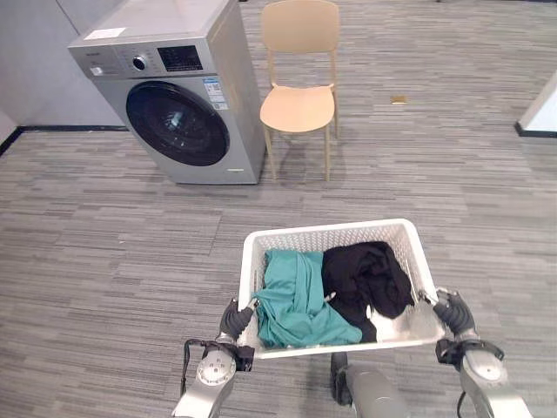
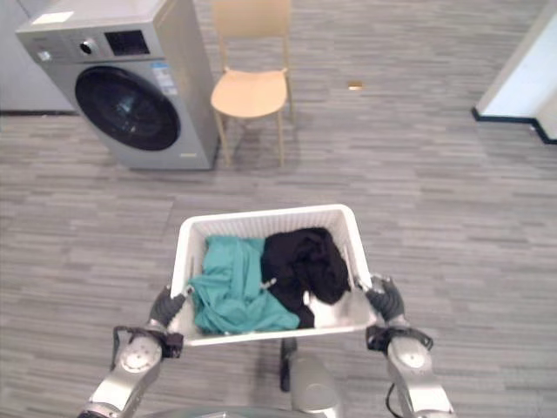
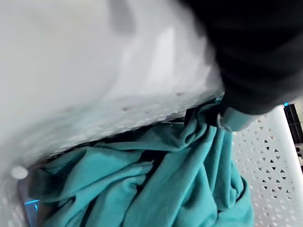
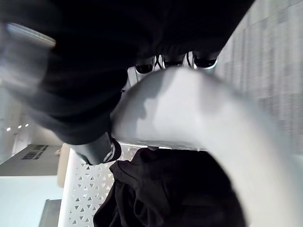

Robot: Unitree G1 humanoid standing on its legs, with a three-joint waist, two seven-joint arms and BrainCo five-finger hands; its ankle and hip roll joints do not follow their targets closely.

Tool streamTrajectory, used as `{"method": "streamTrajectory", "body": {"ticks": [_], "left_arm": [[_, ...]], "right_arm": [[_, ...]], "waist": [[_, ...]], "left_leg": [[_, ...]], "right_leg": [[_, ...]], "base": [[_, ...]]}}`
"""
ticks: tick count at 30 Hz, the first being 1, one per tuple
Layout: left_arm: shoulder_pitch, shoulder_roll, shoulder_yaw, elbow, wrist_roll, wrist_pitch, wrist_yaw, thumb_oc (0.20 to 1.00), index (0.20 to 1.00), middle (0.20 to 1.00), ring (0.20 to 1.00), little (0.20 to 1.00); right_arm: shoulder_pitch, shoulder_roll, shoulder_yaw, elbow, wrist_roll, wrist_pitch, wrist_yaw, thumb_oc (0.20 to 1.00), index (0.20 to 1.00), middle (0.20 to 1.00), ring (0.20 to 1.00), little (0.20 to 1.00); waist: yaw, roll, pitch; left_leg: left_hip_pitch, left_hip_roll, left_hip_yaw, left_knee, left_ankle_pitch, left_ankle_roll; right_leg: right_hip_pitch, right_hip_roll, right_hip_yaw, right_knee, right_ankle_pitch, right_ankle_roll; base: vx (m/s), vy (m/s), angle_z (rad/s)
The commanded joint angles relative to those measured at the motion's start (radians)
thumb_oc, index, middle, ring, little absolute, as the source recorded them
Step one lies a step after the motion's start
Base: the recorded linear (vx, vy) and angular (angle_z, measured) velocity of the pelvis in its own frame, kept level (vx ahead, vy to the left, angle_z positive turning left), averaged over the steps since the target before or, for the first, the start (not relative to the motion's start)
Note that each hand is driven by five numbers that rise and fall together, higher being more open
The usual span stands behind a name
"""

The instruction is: Grab the laundry basket,head to the washer,open it,put in the laundry and shut it.

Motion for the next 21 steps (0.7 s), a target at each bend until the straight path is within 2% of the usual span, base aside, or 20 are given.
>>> {"method": "streamTrajectory", "body": {"ticks": [1,2,3,6,9,11,13,16,17,18,20,21], "left_arm": [[-0.050,0.024,0.010,-0.117,-0.015,-0.092,-0.017,0.200,0.200,0.200,0.200,0.200],[-0.055,0.024,0.010,-0.115,-0.012,-0.090,-0.017,0.200,0.200,0.200,0.200,0.200],[-0.054,0.023,0.011,-0.115,-0.010,-0.089,-0.016,0.200,0.200,0.200,0.200,0.200],[-0.045,0.019,0.019,-0.119,-0.005,-0.085,-0.010,0.200,0.200,0.200,0.200,0.200],[-0.032,0.016,0.024,-0.130,-0.007,-0.080,-0.004,0.200,0.200,0.200,0.200,0.200],[-0.024,0.015,0.026,-0.138,-0.010,-0.080,0.000,0.200,0.200,0.200,0.200,0.200],[-0.015,0.018,0.032,-0.137,-0.010,-0.079,-0.006,0.200,0.200,0.200,0.200,0.200],[-0.015,0.021,0.026,-0.134,-0.010,-0.079,-0.007,0.200,0.200,0.200,0.200,0.200],[-0.019,0.036,0.021,-0.131,-0.002,-0.080,-0.010,0.200,0.200,0.200,0.200,0.200],[-0.022,0.046,0.019,-0.132,0.001,-0.078,-0.011,0.200,0.200,0.200,0.200,0.200],[-0.030,0.065,0.022,-0.132,0.005,-0.083,-0.009,0.200,0.200,0.200,0.200,0.200],[-0.032,0.066,0.021,-0.133,0.006,-0.083,-0.009,0.200,0.200,0.200,0.200,0.200]], "right_arm": [[0.024,-0.001,0.002,-0.134,0.058,-0.084,0.017,0.200,0.200,0.200,0.200,0.200],[0.024,-0.005,-0.001,-0.135,0.056,-0.084,0.012,0.200,0.200,0.200,0.200,0.200],[0.025,-0.007,-0.003,-0.136,0.056,-0.084,0.010,0.200,0.200,0.200,0.200,0.200],[0.023,-0.007,0.003,-0.127,0.048,-0.085,0.000,0.200,0.200,0.200,0.200,0.200],[0.013,-0.004,0.006,-0.123,0.044,-0.085,-0.009,0.200,0.200,0.200,0.200,0.200],[0.006,-0.001,0.008,-0.129,0.046,-0.086,-0.012,0.200,0.200,0.200,0.200,0.200],[0.005,0.006,0.014,-0.128,0.041,-0.082,-0.002,0.200,0.200,0.200,0.200,0.200],[-0.002,0.015,0.028,-0.129,0.037,-0.081,0.007,0.200,0.200,0.200,0.200,0.200],[-0.007,0.023,0.037,-0.129,0.026,-0.080,0.016,0.200,0.200,0.200,0.200,0.200],[-0.011,0.025,0.045,-0.130,0.018,-0.079,0.024,0.200,0.200,0.200,0.200,0.200],[-0.018,0.034,0.056,-0.133,-0.003,-0.079,0.032,0.200,0.200,0.200,0.200,0.200],[-0.019,0.034,0.058,-0.132,-0.005,-0.075,0.036,0.200,0.200,0.200,0.200,0.200]], "waist": [[-0.022,-0.049,-0.055],[-0.015,-0.054,-0.055],[-0.007,-0.052,-0.049],[0.016,-0.036,-0.035],[0.038,-0.034,-0.028],[0.048,-0.031,-0.030],[0.054,-0.026,-0.050],[0.063,-0.027,-0.069],[0.064,-0.041,-0.082],[0.056,-0.047,-0.080],[0.042,-0.048,-0.076],[0.033,-0.044,-0.072]], "left_leg": [[-0.070,-0.032,0.092,-0.247,-0.025,0.078],[-0.101,-0.037,0.099,-0.301,-0.031,0.089],[-0.134,-0.029,0.104,-0.345,-0.007,0.085],[-0.202,-0.006,0.095,-0.521,0.139,0.052],[-0.265,0.019,0.091,-0.645,0.195,0.036],[-0.292,0.033,0.090,-0.657,0.217,0.029],[-0.265,0.037,0.098,-0.644,0.239,0.031],[-0.263,0.027,0.102,-0.601,0.232,0.046],[-0.243,0.008,0.125,-0.580,0.205,0.069],[-0.221,-0.008,0.134,-0.578,0.185,0.084],[-0.153,-0.041,0.155,-0.584,0.131,0.120],[-0.128,-0.049,0.155,-0.591,0.119,0.126]], "right_leg": [[0.108,-0.063,-0.002,-0.140,-0.063,0.176],[0.119,-0.069,-0.009,-0.141,-0.077,0.179],[0.139,-0.066,-0.013,-0.140,-0.093,0.178],[0.196,-0.042,-0.011,-0.134,-0.142,0.173],[0.256,-0.031,0.011,-0.129,-0.179,0.172],[0.301,-0.030,0.037,-0.125,-0.203,0.177],[0.346,-0.036,0.070,-0.113,-0.232,0.192],[0.353,-0.058,0.097,-0.078,-0.240,0.202],[0.319,-0.094,0.105,0.033,-0.199,0.229],[0.286,-0.109,0.118,0.118,-0.161,0.242],[0.177,-0.117,0.140,0.266,-0.074,0.257],[0.138,-0.104,0.146,0.280,-0.077,0.251]], "base": [[0.26,-0.032,0.20],[0.28,-0.019,0.23],[0.29,-0.004,0.25],[0.32,0.029,0.14],[0.39,0.070,-0.28],[0.49,0.132,-0.33],[0.56,0.174,-0.28],[0.34,0.144,-0.58],[0.49,0.266,-0.45],[0.44,0.262,-0.25],[0.38,0.217,-0.31],[0.37,0.174,-0.25]]}}
